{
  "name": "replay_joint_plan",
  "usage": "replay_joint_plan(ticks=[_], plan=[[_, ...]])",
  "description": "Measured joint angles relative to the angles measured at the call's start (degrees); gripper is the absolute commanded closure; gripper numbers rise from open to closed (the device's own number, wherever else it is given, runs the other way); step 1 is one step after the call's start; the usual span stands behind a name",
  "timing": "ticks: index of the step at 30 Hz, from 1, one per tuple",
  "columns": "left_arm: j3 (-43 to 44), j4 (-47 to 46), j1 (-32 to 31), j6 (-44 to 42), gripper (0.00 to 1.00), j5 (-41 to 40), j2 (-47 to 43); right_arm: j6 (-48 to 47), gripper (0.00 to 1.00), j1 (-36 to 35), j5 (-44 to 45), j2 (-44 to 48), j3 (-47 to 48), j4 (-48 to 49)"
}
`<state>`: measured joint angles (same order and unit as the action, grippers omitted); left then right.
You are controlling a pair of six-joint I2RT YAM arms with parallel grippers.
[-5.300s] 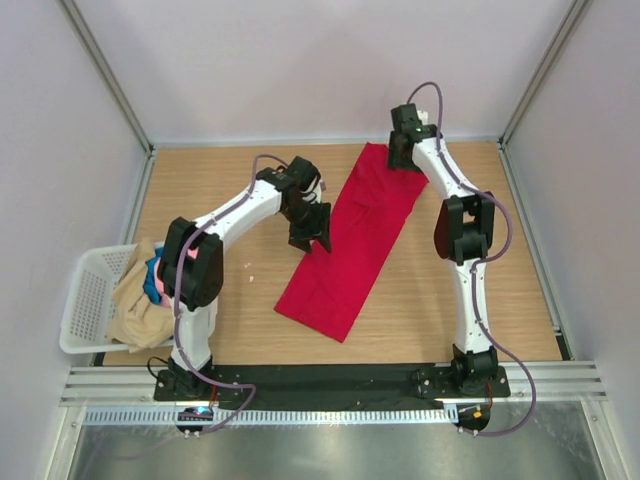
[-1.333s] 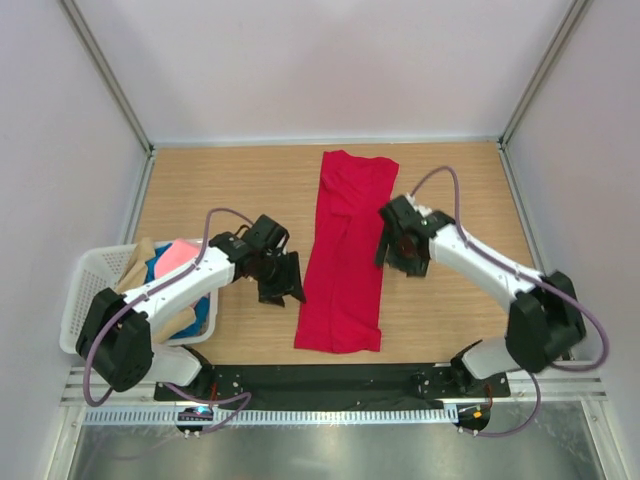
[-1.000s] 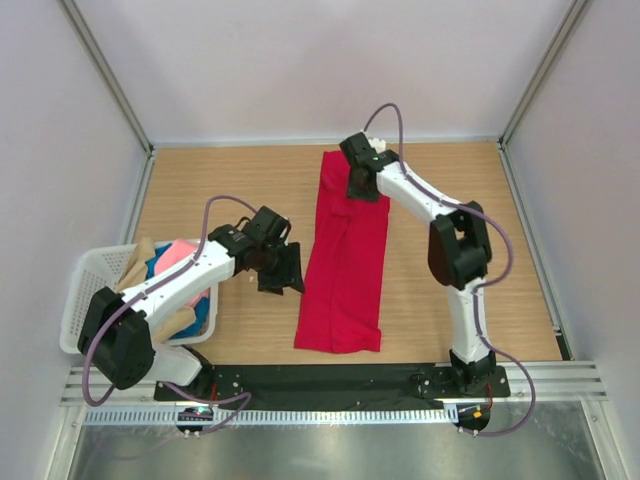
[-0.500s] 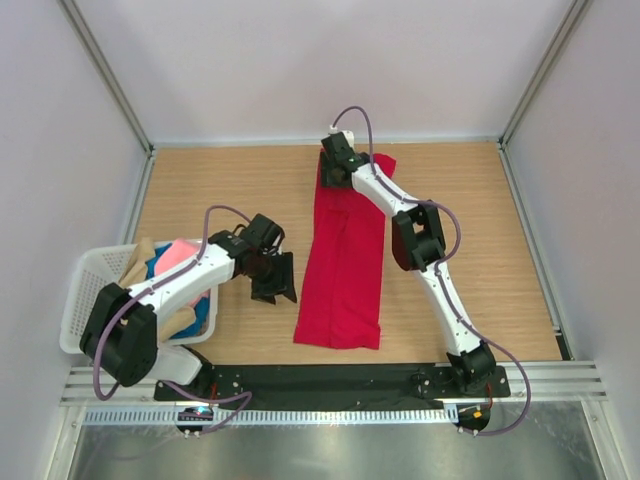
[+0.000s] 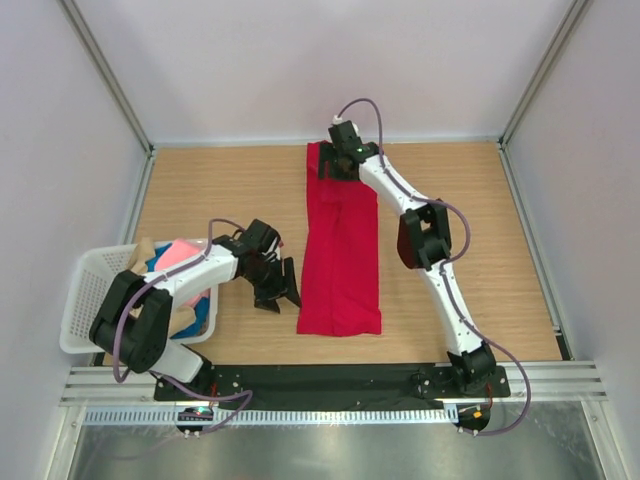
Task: Fold and stack the t-shirts
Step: Fold the tshirt
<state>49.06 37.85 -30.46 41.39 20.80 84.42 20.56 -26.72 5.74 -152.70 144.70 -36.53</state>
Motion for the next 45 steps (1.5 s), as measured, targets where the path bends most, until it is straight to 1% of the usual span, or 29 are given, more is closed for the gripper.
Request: replay_joint_plan(ticks=[1,4,6,7,9,12,15,17,21,23,26,34,39,45], plan=[[-0.7,-0.83,0.0,0.5,0.36,0.9,0.15,0.87,0.22,0.24,-0.39,2.73,-2.16,-1.86],[-2.01,-2.75,0.02,1.84,0.36,3.74,1.31,2.34,0.2,1.22,-2.34,15.34,-14.64,-6.01],[-2.54,-4.13,0.0,2.4,0.35,5.44,2.4,2.56,0.2,1.92,-4.46,29.94,-30.51,-5.2],[-2.75,-4.66,0.0,2.82,0.35,6.19,2.75,2.58,0.2,2.29,-5.27,34.82,-35.17,-5.7],[-2.95,-5.33,0.0,3.28,0.36,7.1,3.19,2.56,0.2,2.93,-6.64,47.15,-47.34,-3.93],[-3.52,-6.34,0.0,3.69,0.37,7.5,3.28,2.95,0.21,2.8,-9.94,61.55,-63.58,-3.39],[-4.68,-6.99,0.0,4.31,0.39,7.5,3.37,3.93,0.22,2.43,-13.9,69.88,-77.18,-3.41],[-5.42,-7.3,0.0,4.68,0.41,7.43,3.87,5.33,0.26,2.29,-16.39,74.01,-86.2,-3.32],[-6.47,-7.91,-0.28,5.25,0.45,7.61,5.22,9.03,0.33,2.32,-21.24,82.58,-99.58,-2.19],[-6.75,-8.46,-0.57,5.97,0.5,7.96,5.25,11.04,0.35,2.32,-23.74,87.03,-105.24,-0.2],[-7.26,-9.94,-1.09,6.67,0.55,8.35,5.75,13.42,0.41,2.32,-26.53,90.49,-111.38,3.06],[-8.02,-13.2,-2.6,9.25,0.59,10.19,6.88,17.33,0.52,2.32,-30.58,90.29,-119.64,10.16],[-8.15,-14.43,-3.32,10.16,0.62,10.64,7.52,19.28,0.54,2.32,-32.46,88.02,-122.46,14.16],[-8.72,-15.58,-3.8,11.17,0.68,10.82,7.72,20.59,0.56,2.34,-34.62,86.03,-123.01,17.81]])
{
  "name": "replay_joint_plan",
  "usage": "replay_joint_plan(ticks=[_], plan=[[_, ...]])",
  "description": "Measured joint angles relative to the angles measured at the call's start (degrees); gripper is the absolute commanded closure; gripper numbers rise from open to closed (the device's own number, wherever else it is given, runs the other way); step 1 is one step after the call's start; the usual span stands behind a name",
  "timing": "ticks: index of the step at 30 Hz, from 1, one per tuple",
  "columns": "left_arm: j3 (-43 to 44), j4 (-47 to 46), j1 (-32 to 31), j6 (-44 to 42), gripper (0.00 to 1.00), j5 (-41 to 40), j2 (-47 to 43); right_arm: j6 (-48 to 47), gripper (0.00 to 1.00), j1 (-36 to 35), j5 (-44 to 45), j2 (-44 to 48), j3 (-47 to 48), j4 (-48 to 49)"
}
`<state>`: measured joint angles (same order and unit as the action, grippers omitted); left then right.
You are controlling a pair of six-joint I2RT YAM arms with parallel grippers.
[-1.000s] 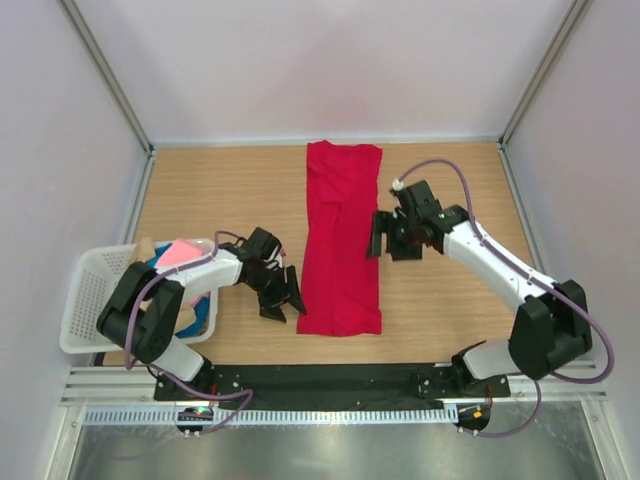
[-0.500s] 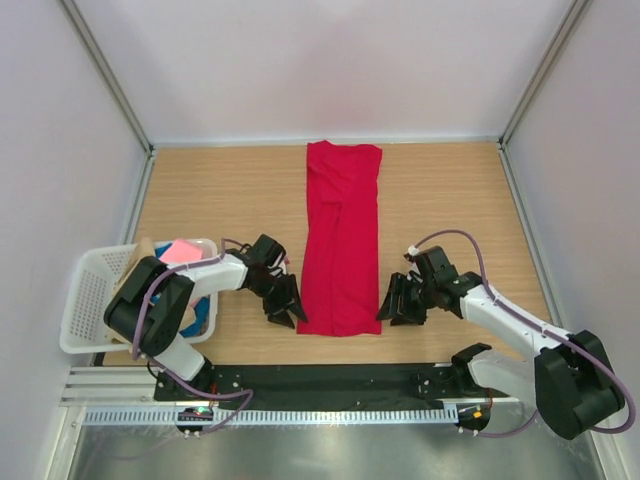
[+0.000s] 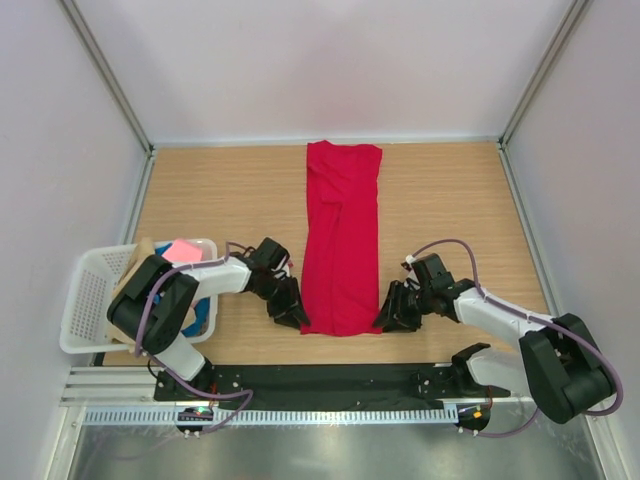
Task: Fold and stack the t-shirts
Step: Fold the tshirt
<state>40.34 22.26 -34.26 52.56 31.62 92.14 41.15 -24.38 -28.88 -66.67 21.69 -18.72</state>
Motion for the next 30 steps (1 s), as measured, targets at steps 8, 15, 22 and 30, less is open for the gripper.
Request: replay_joint_plan(ticks=[8,15,22,30], plan=[[-1.05,-1.16,-0.11,0.24,0.85,0.17,0.0,0.68,0.68,0.0,-0.22,-1.55,-0.02,1.99],[-2.43,-2.49,-0.2,0.37,1.0,0.15,-0.57,0.96,0.99,0.02,0.92,-2.03,-0.57,1.92],[-5.88,-3.61,-3.15,2.43,1.0,-1.7,-4.7,1.55,0.99,0.02,3.02,6.54,-3.69,-3.13],[-7.15,-0.92,-7.43,4.59,1.0,-6.1,-9.01,3.34,0.99,0.0,3.26,16.02,-4.76,-9.51]])
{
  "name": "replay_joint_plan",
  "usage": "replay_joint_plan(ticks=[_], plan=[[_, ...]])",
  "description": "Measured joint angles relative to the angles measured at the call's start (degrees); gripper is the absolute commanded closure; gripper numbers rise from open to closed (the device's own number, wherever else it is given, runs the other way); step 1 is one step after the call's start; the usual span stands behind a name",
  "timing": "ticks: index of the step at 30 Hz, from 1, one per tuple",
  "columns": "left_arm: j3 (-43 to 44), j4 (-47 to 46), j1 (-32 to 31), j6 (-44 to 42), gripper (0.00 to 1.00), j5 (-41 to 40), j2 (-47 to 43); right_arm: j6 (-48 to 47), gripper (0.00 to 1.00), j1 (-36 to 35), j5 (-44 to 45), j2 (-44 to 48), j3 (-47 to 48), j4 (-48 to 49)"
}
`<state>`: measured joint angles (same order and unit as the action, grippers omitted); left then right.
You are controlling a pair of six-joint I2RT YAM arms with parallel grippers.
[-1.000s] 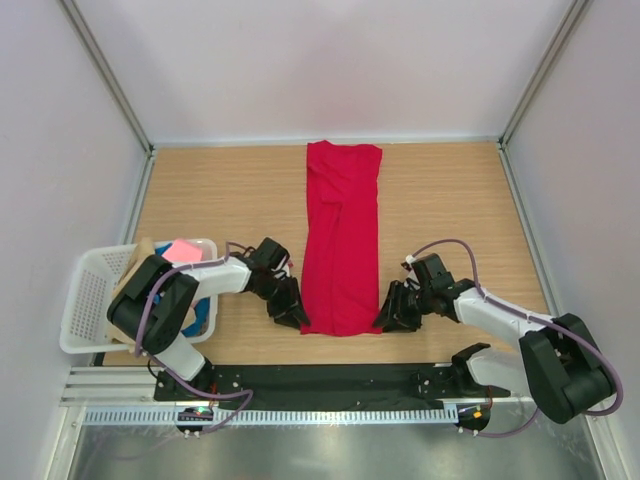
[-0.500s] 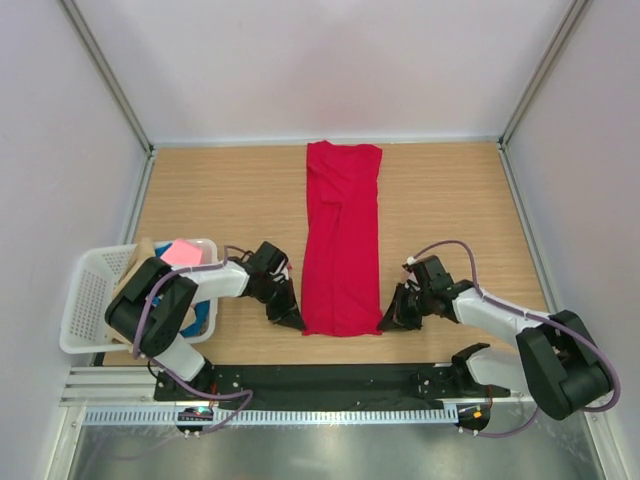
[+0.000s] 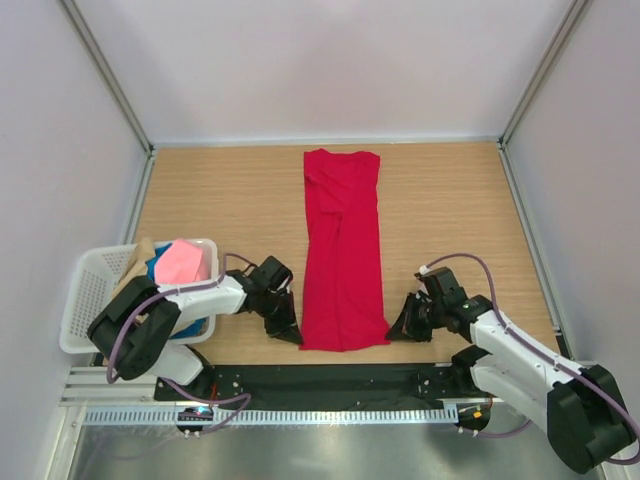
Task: Fold and stack the t-shirts
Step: Fold the tshirt
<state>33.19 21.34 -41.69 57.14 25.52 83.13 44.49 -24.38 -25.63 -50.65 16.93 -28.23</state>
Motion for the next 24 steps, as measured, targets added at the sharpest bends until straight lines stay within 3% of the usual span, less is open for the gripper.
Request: replay_joint_plan(ticks=[5,11,19,24], plan=[[5.55,6.84,-0.2,-0.11,1.0,-2.08,-0.44,0.46,0.99,-0.02,0.37,-1.09,3.13,-3.06],[23.43,15.34,3.02,-3.72,1.0,-4.17,1.42,-2.49,0.99,0.39,2.03,-14.08,21.86,-5.86],[51.32,23.63,11.93,-11.61,1.0,-3.43,20.52,-9.03,0.99,5.86,2.4,-34.38,45.68,-7.26],[60.22,26.38,16.04,-14.23,1.0,-2.03,29.94,-12.81,0.99,9.33,1.62,-46.99,57.77,-9.42]])
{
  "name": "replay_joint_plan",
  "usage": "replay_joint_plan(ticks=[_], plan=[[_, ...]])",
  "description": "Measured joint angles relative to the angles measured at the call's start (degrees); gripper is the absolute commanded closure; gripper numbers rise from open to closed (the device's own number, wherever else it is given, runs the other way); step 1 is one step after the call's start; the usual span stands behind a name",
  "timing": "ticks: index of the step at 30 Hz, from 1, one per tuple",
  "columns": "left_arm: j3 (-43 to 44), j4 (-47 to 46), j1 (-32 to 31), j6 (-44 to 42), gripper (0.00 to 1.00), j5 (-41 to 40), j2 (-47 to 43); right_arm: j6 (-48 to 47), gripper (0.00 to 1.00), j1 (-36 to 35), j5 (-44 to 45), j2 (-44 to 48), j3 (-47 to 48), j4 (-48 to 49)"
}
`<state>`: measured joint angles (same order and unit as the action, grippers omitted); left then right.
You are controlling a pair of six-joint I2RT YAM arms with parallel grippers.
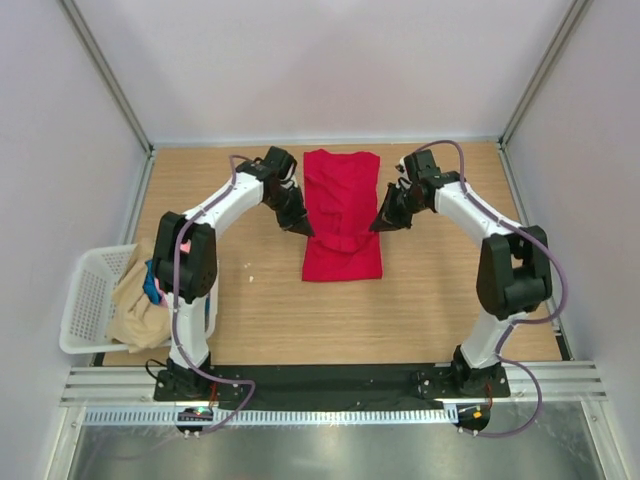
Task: Fold and stack the t-shirts
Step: Fold the tshirt
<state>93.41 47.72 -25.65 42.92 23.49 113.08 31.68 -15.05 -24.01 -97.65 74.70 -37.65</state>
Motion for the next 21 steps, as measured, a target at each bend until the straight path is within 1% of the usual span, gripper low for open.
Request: replay_joint_plan(ticks=[3,9,16,21], plan=[[3.41,1.31,2.75,-0.63,1.0,0.92,3.96,-1.99,0.99,1.4,-0.68,-6.67,5.84,-1.53],[10.27,2.1,6.16,-1.44,1.0,2.78,10.4,-4.46,0.99,2.97,-2.27,-15.17,14.38,-4.11],[14.53,2.03,6.25,-1.36,1.0,4.76,15.06,-5.03,0.99,3.8,-3.61,-21.09,20.44,-5.09],[15.34,1.7,6.64,-0.94,1.0,5.22,16.09,-5.03,0.99,4.35,-4.15,-23.54,22.91,-5.86]])
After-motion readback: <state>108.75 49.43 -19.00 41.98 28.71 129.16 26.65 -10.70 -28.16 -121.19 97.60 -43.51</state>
